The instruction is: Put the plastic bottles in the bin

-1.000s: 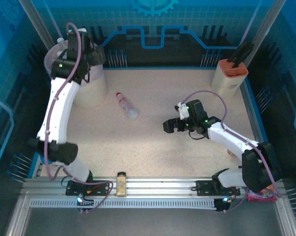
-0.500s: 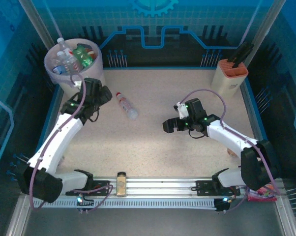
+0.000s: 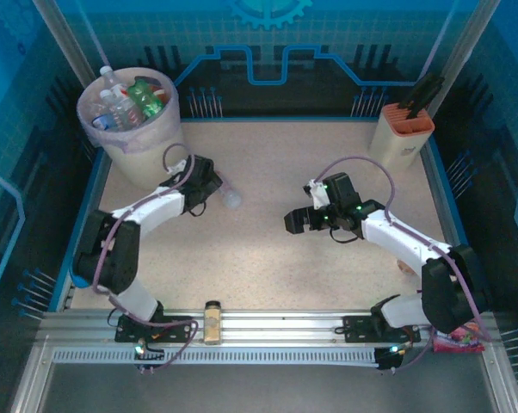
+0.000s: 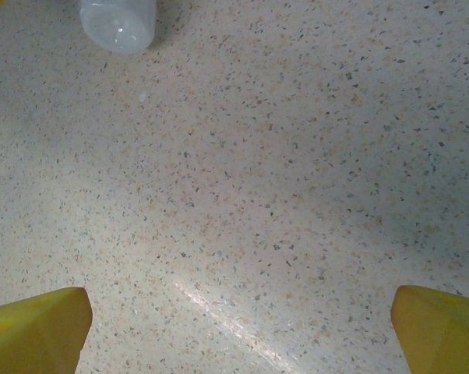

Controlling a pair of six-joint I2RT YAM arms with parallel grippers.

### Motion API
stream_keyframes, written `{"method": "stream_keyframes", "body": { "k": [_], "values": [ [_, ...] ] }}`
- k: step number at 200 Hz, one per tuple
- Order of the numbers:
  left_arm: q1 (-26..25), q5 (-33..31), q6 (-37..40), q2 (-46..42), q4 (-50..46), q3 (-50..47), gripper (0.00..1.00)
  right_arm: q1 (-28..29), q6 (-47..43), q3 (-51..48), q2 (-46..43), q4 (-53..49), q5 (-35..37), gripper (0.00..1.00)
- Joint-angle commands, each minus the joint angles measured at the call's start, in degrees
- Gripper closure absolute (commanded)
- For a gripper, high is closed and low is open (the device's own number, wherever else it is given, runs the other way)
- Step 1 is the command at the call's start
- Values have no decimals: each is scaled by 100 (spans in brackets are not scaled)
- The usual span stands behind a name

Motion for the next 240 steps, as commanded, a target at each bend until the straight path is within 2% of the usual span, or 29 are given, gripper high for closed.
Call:
{"method": "stream_keyframes", "body": {
  "k": [1, 80, 104, 142, 190, 209, 240],
  "values": [
    [-41, -203, -318, 474, 611, 324, 17, 80, 41, 156, -3, -115, 48, 0],
    [47, -253, -420, 1848, 442, 1644, 14, 93, 10, 11, -99, -166, 106, 0],
    [56, -205, -391, 2065, 372, 1835, 21, 96, 12, -24, -103, -148, 95, 0],
    [47, -141, -409, 2153, 306, 1851, 41, 98, -9, -33, -67, -110, 75, 0],
    [-141, 73, -415, 1705, 289, 1294, 51, 108, 15, -3, 20, -78, 38, 0],
    [-180, 251, -452, 1424, 352, 943, 48, 115, 13, 41, 77, -78, 15, 0],
    [-87, 503, -374, 1203, 245, 835, 26, 150, 15, 104, 176, -52, -22, 0]
  ]
}}
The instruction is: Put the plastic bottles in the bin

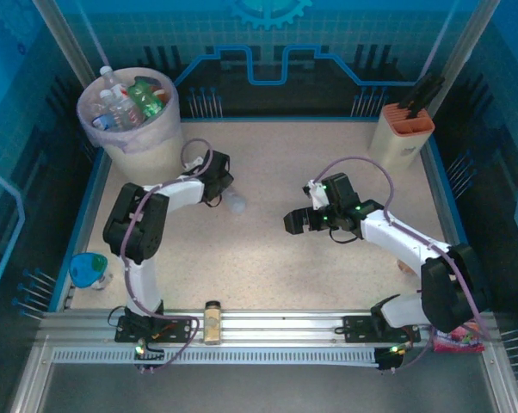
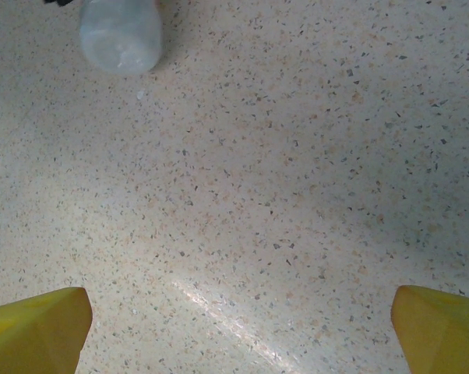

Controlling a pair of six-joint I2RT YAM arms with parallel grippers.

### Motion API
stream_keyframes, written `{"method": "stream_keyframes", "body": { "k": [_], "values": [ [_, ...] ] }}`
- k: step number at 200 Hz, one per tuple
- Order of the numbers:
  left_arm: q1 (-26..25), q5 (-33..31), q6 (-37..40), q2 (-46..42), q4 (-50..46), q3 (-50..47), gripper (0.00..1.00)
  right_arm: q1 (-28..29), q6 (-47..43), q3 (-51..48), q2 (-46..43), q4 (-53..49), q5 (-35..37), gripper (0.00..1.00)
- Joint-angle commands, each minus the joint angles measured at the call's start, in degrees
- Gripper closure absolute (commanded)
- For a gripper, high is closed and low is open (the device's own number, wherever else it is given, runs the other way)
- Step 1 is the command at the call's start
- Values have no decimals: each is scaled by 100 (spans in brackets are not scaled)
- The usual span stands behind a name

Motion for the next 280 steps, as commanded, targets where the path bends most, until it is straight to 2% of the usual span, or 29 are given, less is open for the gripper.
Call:
{"method": "stream_keyframes", "body": {
  "k": [1, 27, 70, 99, 139, 187, 224, 251, 280],
  "values": [
    [69, 297, 46, -244, -164, -61, 26, 107, 4, 102, 113, -54, -55, 0],
    [237, 548, 91, -90, -186, 132, 22, 142, 9, 136, 154, -28, -55, 0],
    [356, 724, 236, 428, -408, 676, 24, 153, 37, 55, 49, 4, 6, 0],
    [365, 787, 314, 682, -507, 908, 31, 155, 37, 48, 7, -1, 37, 0],
    [343, 875, 239, 620, -416, 676, 45, 159, 42, 55, 15, 16, 38, 0],
    [144, 735, 190, -10, -405, 265, 57, 160, 22, 135, 121, 69, -3, 0],
    [-186, 600, 255, -864, -580, 33, 59, 155, -25, 239, 242, 129, 6, 0],
    [-344, 517, 544, -1721, -908, 91, 59, 151, -54, 400, 371, 188, -38, 0],
    [-364, 311, 1262, -2564, -1392, 740, 58, 151, -62, 559, 478, 240, -72, 0]
  ]
}}
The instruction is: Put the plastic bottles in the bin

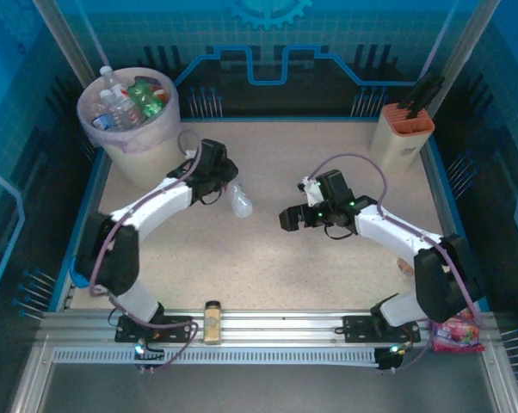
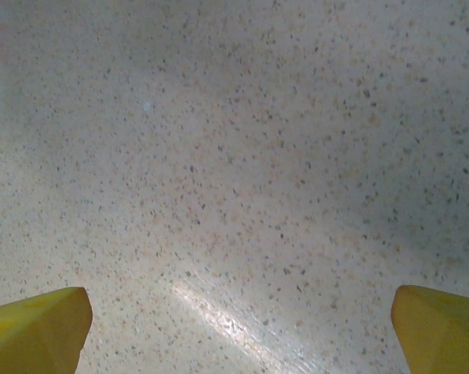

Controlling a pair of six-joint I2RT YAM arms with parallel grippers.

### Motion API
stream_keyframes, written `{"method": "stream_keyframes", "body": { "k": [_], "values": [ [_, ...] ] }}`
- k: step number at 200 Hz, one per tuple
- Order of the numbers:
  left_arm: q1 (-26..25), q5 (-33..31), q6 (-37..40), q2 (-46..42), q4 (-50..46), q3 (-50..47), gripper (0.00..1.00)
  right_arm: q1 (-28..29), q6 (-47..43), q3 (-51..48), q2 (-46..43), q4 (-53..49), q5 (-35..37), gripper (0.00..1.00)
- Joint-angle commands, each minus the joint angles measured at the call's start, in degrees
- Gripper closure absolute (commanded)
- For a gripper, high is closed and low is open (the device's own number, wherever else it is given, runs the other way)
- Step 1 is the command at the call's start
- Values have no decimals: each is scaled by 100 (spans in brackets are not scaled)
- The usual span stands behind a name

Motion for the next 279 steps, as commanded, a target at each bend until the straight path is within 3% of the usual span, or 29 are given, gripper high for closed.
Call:
{"method": "stream_keyframes", "body": {
  "k": [1, 30, 59, 115, 140, 175, 206, 279],
  "values": [
    [-1, -329, 767, -678, -506, 625, 58, 68, -60, 235, 102, 85, -75, 0],
    [208, -635, 1756, -914, -1192, 2008, 59, 67, -35, 237, 140, 118, -107, 0],
    [858, -854, 2379, -866, -1367, 3058, 58, 72, 21, 136, 84, 175, -138, 0],
    [2522, -1655, 2658, -349, -418, 3634, 58, 117, 193, 11, -136, 279, -300, 0],
    [2948, -1955, 2759, 93, 81, 3829, 59, 147, 236, -202, -214, 259, -272, 0],
    [3075, -2542, 3454, 830, 842, 4120, 61, 181, 317, -313, -223, 285, -269, 0],
    [3066, -2569, 3831, 1278, 1096, 4229, 61, 189, 331, -332, -234, 272, -226, 0],
    [2987, -2186, 3805, 939, 1592, 2579, 61, 189, 265, -230, -102, 276, -282, 0]
  ]
}}
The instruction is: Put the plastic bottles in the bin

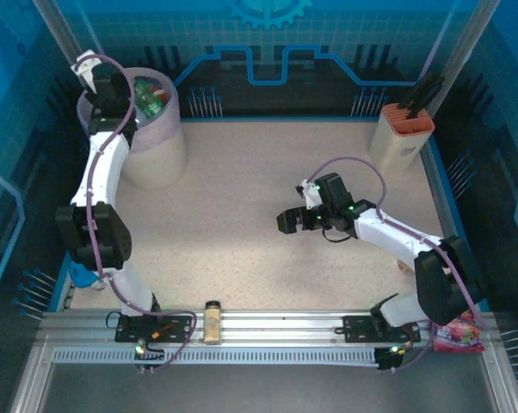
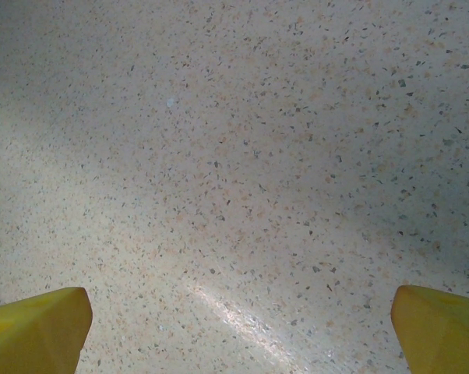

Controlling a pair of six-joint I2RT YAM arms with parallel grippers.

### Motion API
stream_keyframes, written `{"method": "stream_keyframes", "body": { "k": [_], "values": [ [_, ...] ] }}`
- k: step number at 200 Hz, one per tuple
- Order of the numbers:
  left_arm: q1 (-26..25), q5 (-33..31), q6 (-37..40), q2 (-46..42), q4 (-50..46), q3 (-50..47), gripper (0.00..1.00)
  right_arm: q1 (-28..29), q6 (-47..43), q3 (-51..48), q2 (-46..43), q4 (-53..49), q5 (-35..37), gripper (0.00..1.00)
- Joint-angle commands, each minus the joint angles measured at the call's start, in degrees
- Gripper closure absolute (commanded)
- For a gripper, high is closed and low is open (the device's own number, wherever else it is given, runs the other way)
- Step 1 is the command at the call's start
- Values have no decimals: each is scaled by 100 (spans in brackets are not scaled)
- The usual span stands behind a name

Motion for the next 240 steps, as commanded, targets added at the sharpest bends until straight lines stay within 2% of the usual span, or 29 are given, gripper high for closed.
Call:
{"method": "stream_keyframes", "body": {
  "k": [1, 49, 92, 140, 157, 204, 240],
  "values": [
    [-5, 39, 108, -238, 266, -526, 61, 76, -1, 56, 13, 1, -91, 0],
    [-40, 710, -199, -180, 32, -954, 50, 73, 14, 31, 31, 36, -116, 0],
    [-67, 1672, -473, 236, -939, -437, 44, 77, 24, -1, 16, 62, -101, 0],
    [-106, 2484, -567, 456, -1687, 204, 42, 77, 5, 13, 81, 123, -150, 0],
    [-187, 2665, -474, 638, -2087, 579, 39, 86, 16, 27, 125, 158, -169, 0],
    [-221, 2189, -243, 561, -2428, 1033, 29, 103, 8, 30, 87, 159, -162, 0],
    [-216, 2021, 61, 458, -2801, 1646, 16, 112, 25, 31, 103, 211, -163, 0]
  ]
}}
